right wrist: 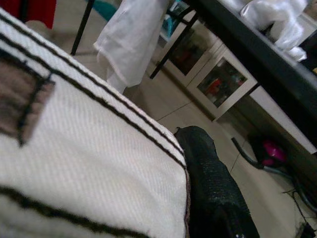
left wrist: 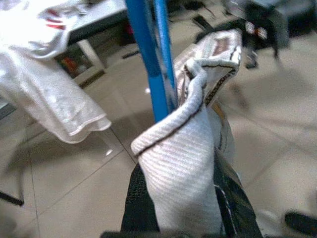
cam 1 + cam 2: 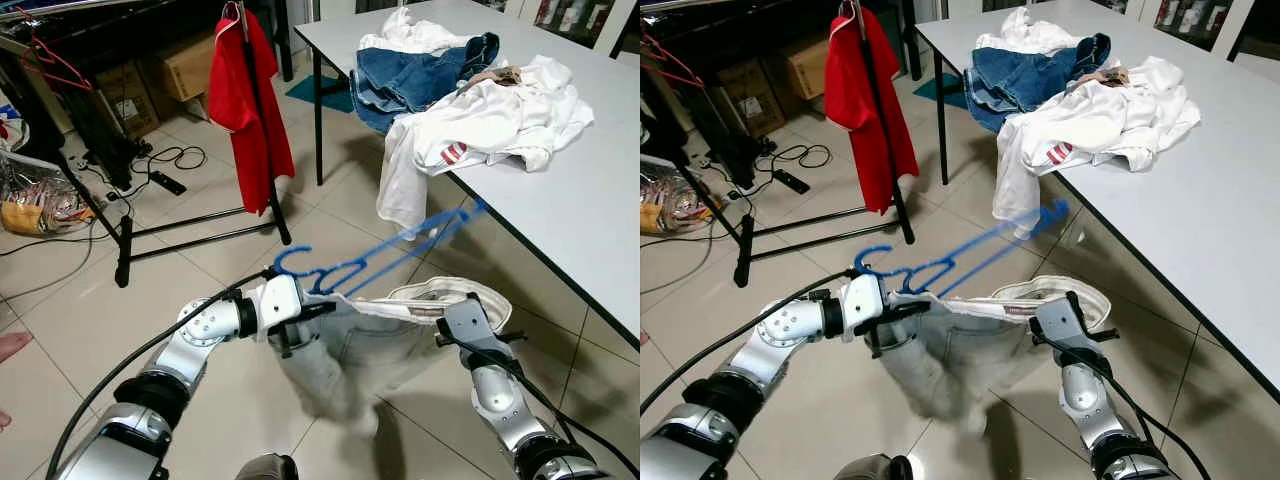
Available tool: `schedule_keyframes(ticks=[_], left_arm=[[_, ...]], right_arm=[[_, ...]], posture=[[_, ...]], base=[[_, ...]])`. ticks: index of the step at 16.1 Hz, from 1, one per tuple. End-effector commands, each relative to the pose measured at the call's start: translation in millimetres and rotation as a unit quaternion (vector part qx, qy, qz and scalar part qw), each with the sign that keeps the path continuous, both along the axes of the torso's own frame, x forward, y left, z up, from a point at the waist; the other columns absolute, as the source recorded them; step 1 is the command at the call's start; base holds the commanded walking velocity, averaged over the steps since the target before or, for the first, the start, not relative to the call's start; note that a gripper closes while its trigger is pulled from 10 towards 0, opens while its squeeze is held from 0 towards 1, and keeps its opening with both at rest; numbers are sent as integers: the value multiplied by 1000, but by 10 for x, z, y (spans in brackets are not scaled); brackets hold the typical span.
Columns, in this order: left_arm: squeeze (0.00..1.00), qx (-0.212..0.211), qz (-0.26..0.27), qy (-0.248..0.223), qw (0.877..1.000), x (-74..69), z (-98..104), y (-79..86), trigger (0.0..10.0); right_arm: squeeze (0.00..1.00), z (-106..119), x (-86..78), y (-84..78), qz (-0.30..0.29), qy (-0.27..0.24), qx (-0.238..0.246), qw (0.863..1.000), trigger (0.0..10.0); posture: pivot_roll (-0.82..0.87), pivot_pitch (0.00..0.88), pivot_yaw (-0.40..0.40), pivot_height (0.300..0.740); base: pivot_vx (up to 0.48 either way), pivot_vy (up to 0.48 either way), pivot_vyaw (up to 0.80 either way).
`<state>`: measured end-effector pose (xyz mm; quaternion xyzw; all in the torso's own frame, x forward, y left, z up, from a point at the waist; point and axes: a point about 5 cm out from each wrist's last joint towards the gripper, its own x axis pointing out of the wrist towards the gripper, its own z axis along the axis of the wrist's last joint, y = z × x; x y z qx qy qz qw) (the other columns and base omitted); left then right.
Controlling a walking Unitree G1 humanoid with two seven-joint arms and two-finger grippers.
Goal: Hang hanger
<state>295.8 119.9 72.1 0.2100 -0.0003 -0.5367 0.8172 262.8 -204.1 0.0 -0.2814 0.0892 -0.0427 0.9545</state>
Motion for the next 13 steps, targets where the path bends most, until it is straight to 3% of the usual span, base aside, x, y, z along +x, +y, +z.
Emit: schedule_keyframes(ticks=[1, 4, 5, 7, 9, 11, 12, 13], left_arm=[[0, -36, 45, 4, 998, 54, 55, 90, 0], [0, -58, 59, 46, 996, 39, -12, 107, 235], [0, -90, 60, 100, 989, -14, -102, 97, 0], [0, -115, 49, 142, 982, -81, -174, 60, 78], [0, -113, 48, 174, 977, -115, -250, 37, 784], [0, -117, 54, 196, 972, -123, -290, 41, 1098], [0, -121, 58, 215, 967, -130, -318, 47, 1647], [0, -125, 62, 226, 964, -135, -336, 51, 1922]], right_arm=[[0, 128, 94, -7, -5, -41, -5, 999, 0], [0, 174, 96, 1, -6, -68, -9, 998, 0], [0, 239, 106, 44, 2, -102, -11, 995, 0], [0, 330, 127, 102, 14, -142, -4, 990, 0], [0, 539, 195, 224, 46, -209, 22, 977, 0], [0, 637, 226, 245, 53, -235, 39, 970, 0], [0, 695, 249, 263, 59, -249, 47, 966, 3922], [0, 729, 259, 273, 63, -257, 49, 963, 5294]], posture=[[29, 0, 97, 740], [34, 0, 95, 740], [28, 0, 98, 740], [26, 0, 99, 740], [20, 0, 100, 740], [20, 0, 100, 740], [16, 0, 99, 740], [16, 0, 99, 740]], base=[[0, 0, 0], [0, 0, 0], [0, 0, 0], [0, 0, 0], [0, 0, 0], [0, 0, 0], [0, 0, 0], [0, 0, 0]])
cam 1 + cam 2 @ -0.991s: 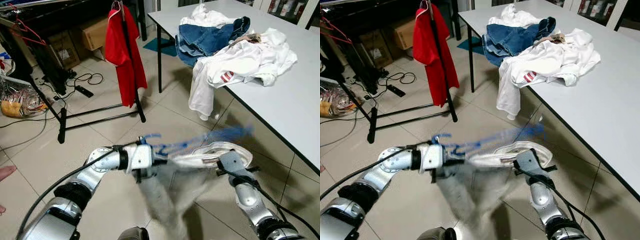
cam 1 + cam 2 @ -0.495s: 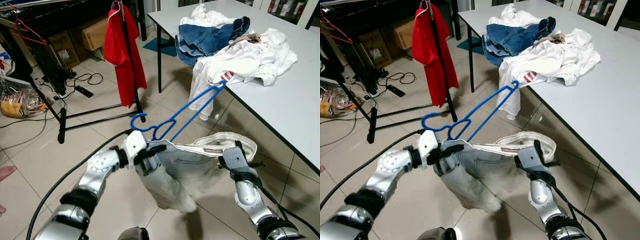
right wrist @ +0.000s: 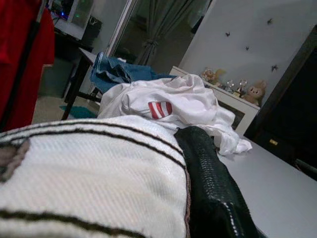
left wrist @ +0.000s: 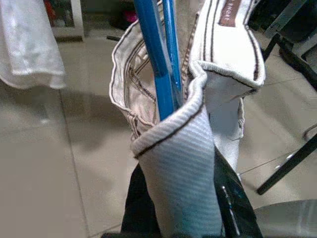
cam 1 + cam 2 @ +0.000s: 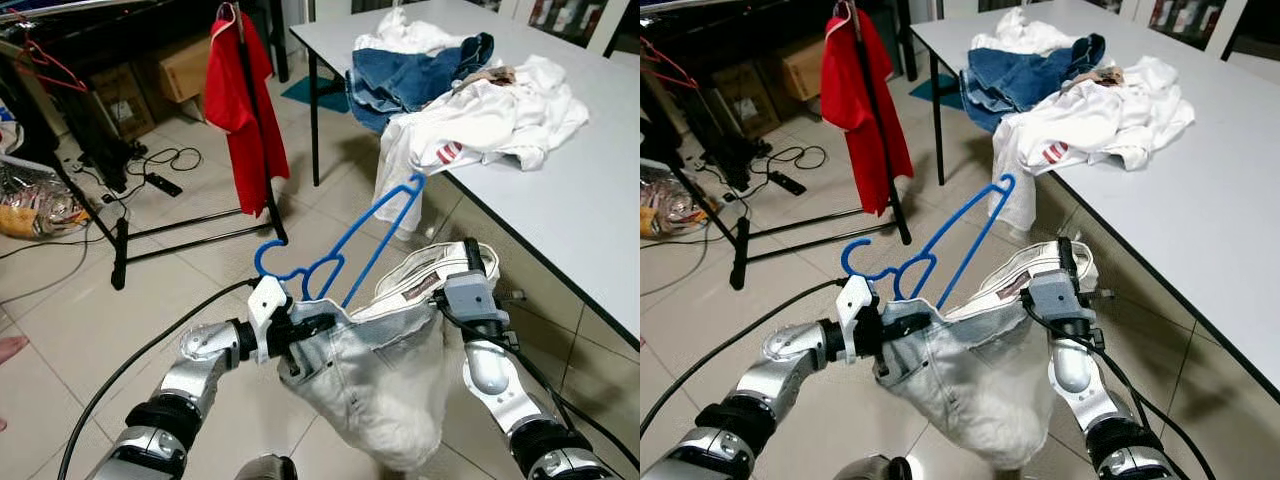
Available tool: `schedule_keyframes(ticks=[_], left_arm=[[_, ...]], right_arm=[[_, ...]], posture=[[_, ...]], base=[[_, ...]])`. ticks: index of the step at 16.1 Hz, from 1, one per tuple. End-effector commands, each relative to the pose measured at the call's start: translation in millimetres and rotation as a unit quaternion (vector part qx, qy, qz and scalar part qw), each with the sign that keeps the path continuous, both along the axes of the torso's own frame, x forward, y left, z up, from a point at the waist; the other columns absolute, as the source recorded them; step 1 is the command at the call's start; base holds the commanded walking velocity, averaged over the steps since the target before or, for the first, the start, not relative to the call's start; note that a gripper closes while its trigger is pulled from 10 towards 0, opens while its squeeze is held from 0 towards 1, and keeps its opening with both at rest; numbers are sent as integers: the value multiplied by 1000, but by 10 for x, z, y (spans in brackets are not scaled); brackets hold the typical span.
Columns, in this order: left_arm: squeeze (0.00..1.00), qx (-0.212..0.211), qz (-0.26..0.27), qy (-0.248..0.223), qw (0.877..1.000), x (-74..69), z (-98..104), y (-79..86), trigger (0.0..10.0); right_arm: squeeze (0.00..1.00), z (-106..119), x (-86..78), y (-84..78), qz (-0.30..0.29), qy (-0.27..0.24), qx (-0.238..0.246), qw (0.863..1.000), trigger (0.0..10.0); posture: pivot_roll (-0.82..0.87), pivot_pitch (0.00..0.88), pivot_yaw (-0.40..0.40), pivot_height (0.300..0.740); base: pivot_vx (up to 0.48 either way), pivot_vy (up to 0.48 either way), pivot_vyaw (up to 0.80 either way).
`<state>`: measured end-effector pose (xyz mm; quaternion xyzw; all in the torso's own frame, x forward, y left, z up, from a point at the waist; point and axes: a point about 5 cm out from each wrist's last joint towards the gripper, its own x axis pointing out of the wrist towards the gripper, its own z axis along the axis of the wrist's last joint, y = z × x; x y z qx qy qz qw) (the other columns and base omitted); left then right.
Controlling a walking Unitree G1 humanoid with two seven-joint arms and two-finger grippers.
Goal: Hang hanger
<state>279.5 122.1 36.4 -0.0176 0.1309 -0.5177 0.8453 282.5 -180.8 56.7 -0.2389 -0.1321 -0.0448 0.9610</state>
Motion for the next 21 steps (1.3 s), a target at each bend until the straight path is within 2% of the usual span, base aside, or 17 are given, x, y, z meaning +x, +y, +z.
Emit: schedule_keyframes(ticks=[1, 2, 3, 5, 6, 9, 11, 13, 14, 16, 17, 19, 21], left_arm=[[0, -7, 10, 11, 1000, 24, 6, 33, 2157], [0, -15, 25, 36, 999, 17, -35, 41, 3255], [0, -21, 34, 57, 998, 12, -66, 47, 3843], [0, -45, 44, 104, 993, -9, -121, 36, 4275], [0, -48, 40, 115, 991, -28, -140, 30, 4353], [0, -18, -2, 145, 989, -155, -262, 10, 4549], [0, -12, -9, 146, 989, -167, -272, 5, 4510], [0, 19, -53, 144, 988, -226, -313, -57, 4196], [0, 23, -60, 142, 988, -230, -314, -71, 4039], [0, 96, -123, 88, 984, -317, -373, -98, 3843], [0, 107, -138, 93, 980, -352, -402, -97, 3804], [0, 100, -135, 110, 980, -365, -417, -97, 3843], [0, 107, -139, 106, 979, -367, -423, -93, 3843]], right_arm=[[0, 190, 68, 46, 11, -52, 19, 998, 6784], [0, 258, 75, 51, 15, -70, 19, 997, 9059], [0, 309, 75, 68, 24, -84, 8, 996, 9529], [0, 358, 70, 114, 38, -101, -15, 994, 8863], [0, 379, 73, 138, 45, -106, -18, 993, 8902], [0, 504, 85, 276, 83, -135, -27, 987, 8941], [0, 523, 86, 305, 91, -138, -31, 986, 9020], [0, 568, 81, 447, 129, -146, -50, 980, 9098], [0, 580, 85, 461, 133, -147, -52, 979, 9137], [0, 584, 107, 537, 157, -138, -65, 976, 9255], [0, 579, 112, 550, 159, -136, -64, 976, 9216], [0, 619, 114, 574, 162, -144, -65, 974, 9020], [0, 630, 121, 580, 163, -146, -68, 973, 8941]], posture=[[16, 0, 99, 740], [16, 0, 99, 740], [17, 0, 96, 740], [17, 0, 96, 740], [17, 0, 96, 740], [15, 0, 95, 740], [13, 0, 95, 740], [12, 0, 94, 740], [8, 0, 93, 740], [4, 0, 92, 740], [4, 0, 92, 740], [4, 0, 92, 740], [0, 0, 92, 740]], base=[[0, 0, 0], [0, 0, 0], [0, 0, 0], [0, 0, 0], [0, 0, 0], [0, 0, 0], [0, 0, 0], [0, 0, 0], [0, 0, 0], [0, 0, 0], [0, 0, 0], [0, 0, 0], [0, 0, 0]])
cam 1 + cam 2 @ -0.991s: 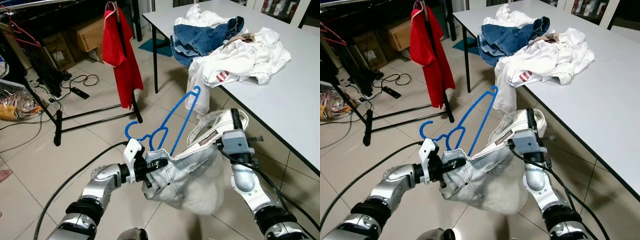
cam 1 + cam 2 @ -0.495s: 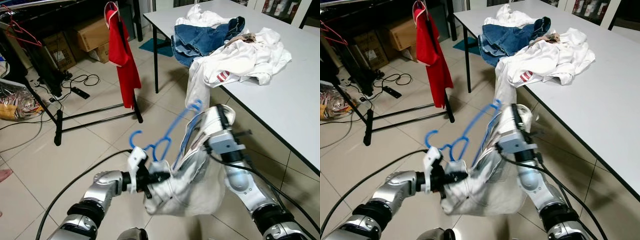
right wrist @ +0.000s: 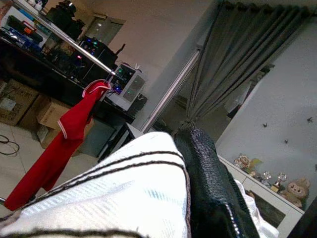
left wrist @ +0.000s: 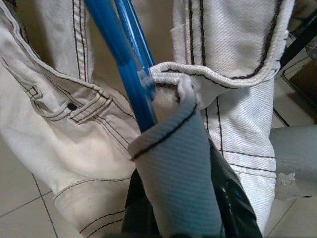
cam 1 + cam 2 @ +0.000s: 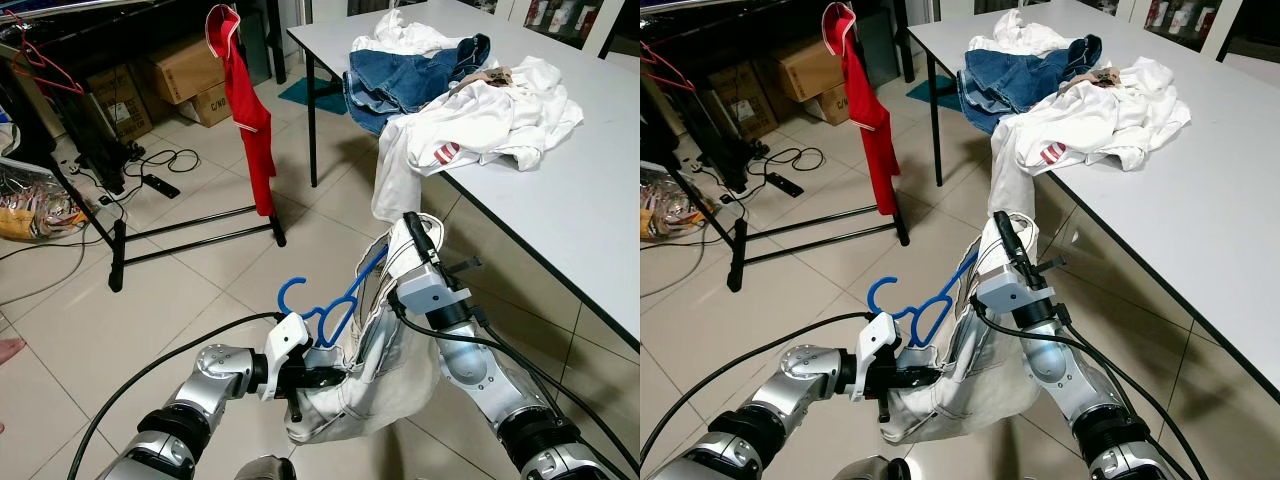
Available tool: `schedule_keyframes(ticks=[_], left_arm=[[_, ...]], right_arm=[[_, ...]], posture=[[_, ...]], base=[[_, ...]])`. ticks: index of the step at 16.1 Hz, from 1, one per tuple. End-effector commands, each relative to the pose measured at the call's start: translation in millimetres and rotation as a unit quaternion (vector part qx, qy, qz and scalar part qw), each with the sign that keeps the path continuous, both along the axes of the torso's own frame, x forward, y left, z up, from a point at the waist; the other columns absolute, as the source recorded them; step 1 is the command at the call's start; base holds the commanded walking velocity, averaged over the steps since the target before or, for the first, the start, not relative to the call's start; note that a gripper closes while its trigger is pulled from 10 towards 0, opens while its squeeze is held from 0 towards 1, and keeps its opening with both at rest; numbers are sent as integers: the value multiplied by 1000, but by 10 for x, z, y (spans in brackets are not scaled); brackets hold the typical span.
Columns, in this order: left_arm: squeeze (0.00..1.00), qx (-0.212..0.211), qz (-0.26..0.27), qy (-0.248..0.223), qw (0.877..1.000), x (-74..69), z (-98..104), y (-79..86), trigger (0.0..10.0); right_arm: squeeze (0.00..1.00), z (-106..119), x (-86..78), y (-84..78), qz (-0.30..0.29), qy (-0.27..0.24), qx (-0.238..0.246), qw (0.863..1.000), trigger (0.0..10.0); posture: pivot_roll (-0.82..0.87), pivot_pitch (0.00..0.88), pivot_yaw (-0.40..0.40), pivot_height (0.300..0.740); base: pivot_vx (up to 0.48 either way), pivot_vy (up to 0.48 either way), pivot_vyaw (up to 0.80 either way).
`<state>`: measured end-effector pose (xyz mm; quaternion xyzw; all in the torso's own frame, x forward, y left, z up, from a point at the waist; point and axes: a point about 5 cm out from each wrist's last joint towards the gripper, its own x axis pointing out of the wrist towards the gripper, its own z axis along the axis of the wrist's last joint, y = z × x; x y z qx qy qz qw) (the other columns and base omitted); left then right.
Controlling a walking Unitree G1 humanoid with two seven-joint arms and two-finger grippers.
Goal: Hang hanger
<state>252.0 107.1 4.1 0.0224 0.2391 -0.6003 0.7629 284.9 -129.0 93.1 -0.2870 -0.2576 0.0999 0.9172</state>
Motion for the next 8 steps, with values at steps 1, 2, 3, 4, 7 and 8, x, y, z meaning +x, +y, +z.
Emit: schedule_keyframes(ticks=[1, 2, 3, 4, 7, 8], left_arm=[[0, 31, -7, 30, 999, -88, -117, 66, 3882], [0, 27, 21, 39, 999, -62, -128, 84, 3922], [0, 25, 36, 43, 998, -45, -129, 97, 3961], [0, 25, 60, 46, 997, -13, -129, 127, 4078], [0, -1, 135, 69, 988, 99, -86, 229, 4118], [0, -12, 155, 77, 985, 134, -67, 261, 4078]], right_arm=[[0, 288, 104, 71, 11, -56, 25, 998, 8863], [0, 333, 101, 92, 21, -63, 31, 997, 8863], [0, 353, 91, 103, 30, -65, 37, 997, 8941], [0, 375, 66, 119, 48, -67, 44, 996, 9137], [0, 410, -28, 119, 80, -74, 44, 993, 10000], [0, 410, -57, 124, 93, -71, 43, 992, 10000]], posture=[[1, 0, 91, 740], [1, 0, 91, 740], [1, 0, 90, 740], [2, 0, 89, 740], [1, 0, 86, 740], [1, 0, 86, 740]], base=[[0, 0, 0], [0, 0, 0], [0, 0, 0], [0, 0, 0], [0, 0, 0], [0, 0, 0]])
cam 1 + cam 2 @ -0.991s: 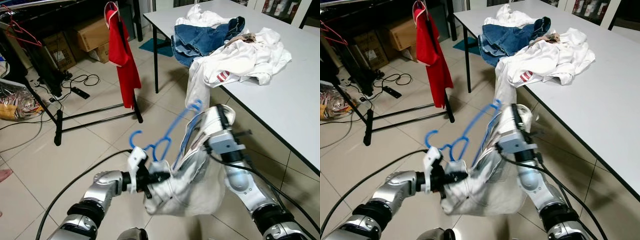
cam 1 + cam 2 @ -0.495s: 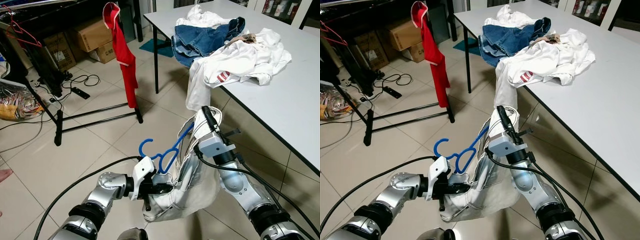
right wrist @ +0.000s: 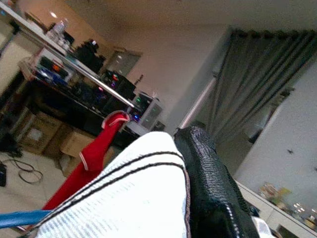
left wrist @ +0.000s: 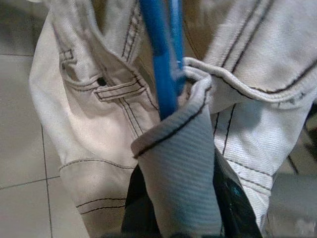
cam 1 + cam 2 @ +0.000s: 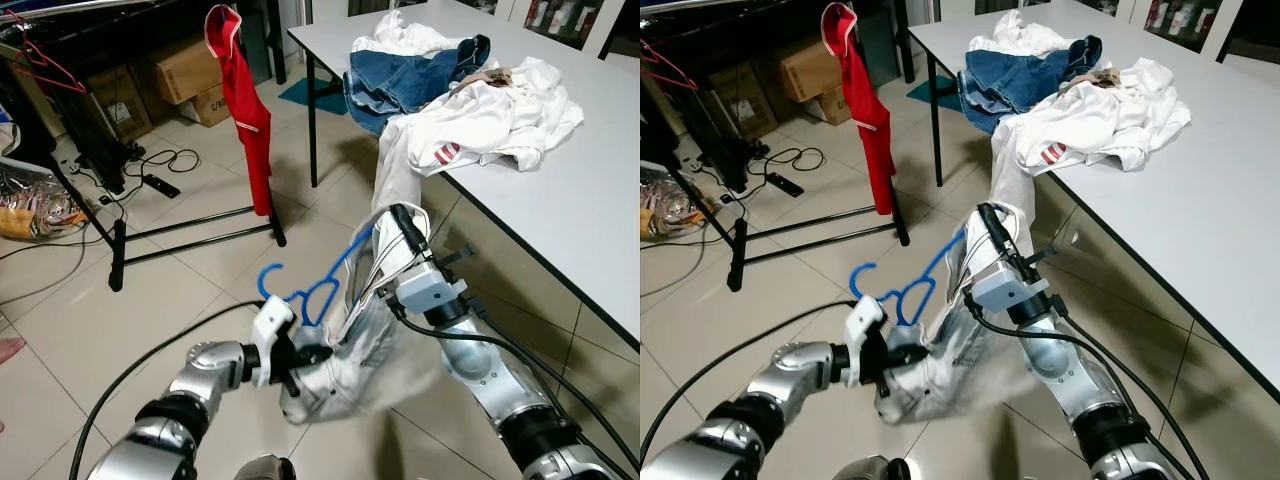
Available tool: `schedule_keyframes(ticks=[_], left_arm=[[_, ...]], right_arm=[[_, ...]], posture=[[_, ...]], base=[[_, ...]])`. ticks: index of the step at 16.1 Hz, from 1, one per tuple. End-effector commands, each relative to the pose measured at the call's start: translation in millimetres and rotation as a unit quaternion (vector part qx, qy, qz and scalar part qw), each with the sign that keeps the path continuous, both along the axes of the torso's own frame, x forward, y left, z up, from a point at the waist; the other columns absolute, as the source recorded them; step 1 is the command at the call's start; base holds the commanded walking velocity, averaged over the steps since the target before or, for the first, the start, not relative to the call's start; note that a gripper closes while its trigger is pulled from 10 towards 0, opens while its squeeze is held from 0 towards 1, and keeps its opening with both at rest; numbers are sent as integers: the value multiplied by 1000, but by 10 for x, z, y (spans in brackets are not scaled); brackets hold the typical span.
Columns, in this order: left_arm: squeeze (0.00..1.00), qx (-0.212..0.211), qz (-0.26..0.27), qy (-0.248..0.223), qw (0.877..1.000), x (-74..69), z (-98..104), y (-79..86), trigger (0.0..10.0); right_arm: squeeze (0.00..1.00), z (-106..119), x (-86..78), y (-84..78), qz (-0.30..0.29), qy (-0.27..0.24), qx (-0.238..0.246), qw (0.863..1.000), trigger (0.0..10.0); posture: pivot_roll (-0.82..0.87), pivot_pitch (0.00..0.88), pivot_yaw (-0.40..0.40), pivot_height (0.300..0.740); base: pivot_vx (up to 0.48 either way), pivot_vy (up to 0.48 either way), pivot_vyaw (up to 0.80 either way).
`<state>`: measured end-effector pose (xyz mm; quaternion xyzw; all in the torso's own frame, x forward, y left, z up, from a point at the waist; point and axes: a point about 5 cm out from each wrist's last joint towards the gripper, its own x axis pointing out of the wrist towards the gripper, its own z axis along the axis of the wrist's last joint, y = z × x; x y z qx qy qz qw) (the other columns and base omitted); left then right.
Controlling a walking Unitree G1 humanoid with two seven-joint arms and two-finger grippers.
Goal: Hang hanger
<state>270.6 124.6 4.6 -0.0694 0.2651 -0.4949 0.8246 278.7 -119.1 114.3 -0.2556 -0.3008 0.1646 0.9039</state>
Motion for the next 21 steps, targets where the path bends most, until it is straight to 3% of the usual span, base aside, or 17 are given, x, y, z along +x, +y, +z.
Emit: schedule_keyframes(ticks=[1, 5, 9, 10, 11, 12, 16, 18, 20, 21], left_arm=[[0, 14, 23, 23, 999, -31, -61, 102, 3961], [0, -8, 71, 42, 997, 90, 11, 140, 3882], [0, -6, 118, 86, 989, 107, -31, 145, 2588], [0, -1, 129, 97, 987, 100, -53, 148, 2980], [0, 11, 148, 100, 984, 113, -67, 151, 8588], [0, 17, 169, 99, 980, 149, -57, 145, 10000], [0, 46, 192, 41, 979, 308, 63, 84, 10000], [0, 100, 153, -10, 983, 349, 106, 37, 10000], [0, 187, 77, -61, 977, 329, 90, 5, 10000], [0, 201, 52, -59, 976, 301, 67, -7, 10000]], right_arm=[[0, 202, -21, 33, 24, -48, 33, 998, 10000], [0, 205, -204, 130, 124, -43, -4, 991, 10000], [0, 271, -248, 230, 171, -50, -20, 984, 10000], [0, 278, -259, 249, 181, -52, -26, 982, 10000], [0, 238, -283, 262, 193, -43, -37, 980, 10000], [0, 173, -301, 257, 202, -31, -55, 977, 10000], [0, -27, -314, 251, 202, -13, -136, 970, 10000], [0, -101, -295, 256, 192, -7, -170, 967, 10000], [0, -166, -267, 244, 173, -7, -203, 964, 10000], [0, -150, -202, 198, 139, -10, -198, 970, 10000]], posture=[[-2, 0, 85, 740], [-8, 0, 87, 740], [-9, 0, 86, 740], [-9, 0, 86, 740], [-7, 0, 86, 740], [-7, 0, 86, 740], [0, 0, 81, 740], [0, 0, 82, 740], [2, 0, 84, 740], [4, 0, 86, 740]], base=[[0, 0, 0], [0, 0, 0], [0, 0, 0], [0, 0, 0], [0, 0, 0], [0, 0, 0], [0, 0, 0], [0, 0, 0], [0, 0, 0], [0, 0, 0]])
